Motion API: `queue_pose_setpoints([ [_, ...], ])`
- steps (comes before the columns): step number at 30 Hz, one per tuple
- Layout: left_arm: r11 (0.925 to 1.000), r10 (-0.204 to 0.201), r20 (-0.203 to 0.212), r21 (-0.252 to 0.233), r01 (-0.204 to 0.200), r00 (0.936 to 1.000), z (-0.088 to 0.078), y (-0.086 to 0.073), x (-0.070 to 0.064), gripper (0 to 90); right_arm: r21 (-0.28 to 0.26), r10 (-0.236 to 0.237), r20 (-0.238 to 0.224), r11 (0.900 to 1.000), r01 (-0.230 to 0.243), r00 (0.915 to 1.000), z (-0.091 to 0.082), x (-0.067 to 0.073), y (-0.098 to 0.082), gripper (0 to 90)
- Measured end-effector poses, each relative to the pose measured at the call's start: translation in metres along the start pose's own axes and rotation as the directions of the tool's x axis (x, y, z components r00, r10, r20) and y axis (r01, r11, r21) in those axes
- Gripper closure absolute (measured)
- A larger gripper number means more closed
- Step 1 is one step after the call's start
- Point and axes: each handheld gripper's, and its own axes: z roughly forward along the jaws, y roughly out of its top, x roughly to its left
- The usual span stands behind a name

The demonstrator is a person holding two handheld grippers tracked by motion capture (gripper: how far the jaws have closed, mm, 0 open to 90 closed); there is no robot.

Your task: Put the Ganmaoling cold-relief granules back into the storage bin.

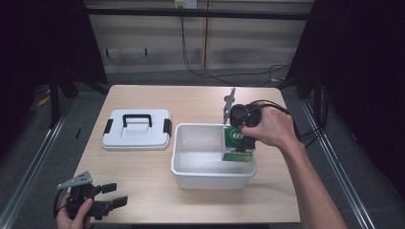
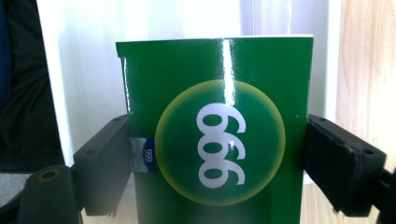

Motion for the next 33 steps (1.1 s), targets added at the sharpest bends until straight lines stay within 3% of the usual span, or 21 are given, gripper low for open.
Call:
queue_pose_setpoints([
  [10,1.0,0.0,-0.004,0.001,0.0,1.0,0.0,0.0,0.0,16.2,0.072,-0.011,-0.013,0.997,0.012,0.9999,0.016,-0.001,0.007,14.7],
  [29,1.0,-0.001,-0.004,0.0,0.001,1.0,-0.001,0.0,0.0,16.2,0.069,-0.038,-0.038,0.997,0.04,0.9986,0.044,-0.004,0.005,14.5],
  [33,1.0,0.001,-0.004,0.001,-0.001,1.0,0.0,0.0,0.0,16.2,0.076,-0.009,-0.05,0.997,0.013,0.9987,0.051,-0.005,0.004,14.4],
])
